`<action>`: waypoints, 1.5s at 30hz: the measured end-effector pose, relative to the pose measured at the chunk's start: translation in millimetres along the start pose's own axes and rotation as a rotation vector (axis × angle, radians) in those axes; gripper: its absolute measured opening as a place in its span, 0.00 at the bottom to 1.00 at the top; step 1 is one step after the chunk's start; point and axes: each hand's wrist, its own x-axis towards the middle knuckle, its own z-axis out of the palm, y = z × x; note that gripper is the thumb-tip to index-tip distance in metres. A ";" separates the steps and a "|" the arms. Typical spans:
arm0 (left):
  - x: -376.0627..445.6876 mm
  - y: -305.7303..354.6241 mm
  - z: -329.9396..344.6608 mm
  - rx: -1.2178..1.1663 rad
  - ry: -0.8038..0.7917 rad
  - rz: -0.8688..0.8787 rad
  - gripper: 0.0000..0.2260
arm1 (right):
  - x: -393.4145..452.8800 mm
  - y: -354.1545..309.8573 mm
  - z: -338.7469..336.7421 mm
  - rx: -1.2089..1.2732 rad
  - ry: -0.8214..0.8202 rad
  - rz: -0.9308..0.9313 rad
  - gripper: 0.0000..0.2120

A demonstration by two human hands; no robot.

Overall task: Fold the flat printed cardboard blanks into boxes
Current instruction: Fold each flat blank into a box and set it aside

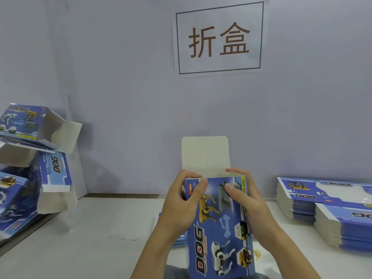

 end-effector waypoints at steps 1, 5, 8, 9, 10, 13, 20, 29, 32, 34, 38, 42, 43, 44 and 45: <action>-0.5 0.0 -0.2 -0.004 -0.025 -0.035 0.15 | 2.0 -0.4 -1.3 -0.029 0.006 0.021 0.12; 2.0 5.2 4.3 -0.181 0.048 -0.208 0.17 | 0.1 -2.2 7.5 -0.018 0.118 0.098 0.19; 4.8 5.6 10.8 -0.057 0.145 -0.136 0.10 | -3.2 -2.4 9.6 -0.073 0.172 0.032 0.12; 5.1 4.6 11.5 -0.041 0.160 -0.128 0.08 | -2.0 -4.3 10.5 -0.079 0.174 0.035 0.10; 5.1 2.6 11.7 -0.053 0.168 -0.135 0.06 | -1.5 -4.4 9.6 -0.083 0.164 0.053 0.10; 4.4 -3.1 10.5 -0.119 0.179 -0.185 0.12 | 0.6 -4.7 6.8 -0.043 0.145 0.127 0.10; 3.9 -5.9 12.0 -0.166 0.208 -0.140 0.15 | -1.6 -11.0 6.0 0.016 0.046 0.101 0.15; -4.7 -8.2 20.2 -0.289 0.386 -0.104 0.14 | -5.6 6.8 3.4 0.150 0.285 0.100 0.18; -2.4 -7.3 22.4 -0.224 0.353 -0.066 0.14 | -4.1 4.9 2.8 0.133 0.246 0.040 0.17; -1.0 -5.8 20.4 -0.263 0.356 -0.085 0.12 | -2.0 2.6 0.9 0.108 0.149 0.072 0.14; 1.7 -2.1 6.6 -0.397 0.286 -0.200 0.13 | -4.5 3.1 -5.5 0.014 0.062 0.021 0.33; 7.1 7.9 -7.3 -0.422 0.208 -0.263 0.16 | -8.1 -13.1 -9.6 0.102 0.181 -0.010 0.33; 8.5 11.1 -10.3 -0.422 0.201 -0.271 0.16 | -4.6 -19.3 -10.9 0.157 0.163 0.029 0.31; 9.6 13.3 -13.0 -0.422 0.194 -0.270 0.15 | 2.0 -26.2 -12.3 0.150 0.154 0.079 0.28; 10.1 15.0 -15.1 -0.414 0.192 -0.265 0.15 | 1.8 -29.4 -16.0 0.130 0.106 0.094 0.24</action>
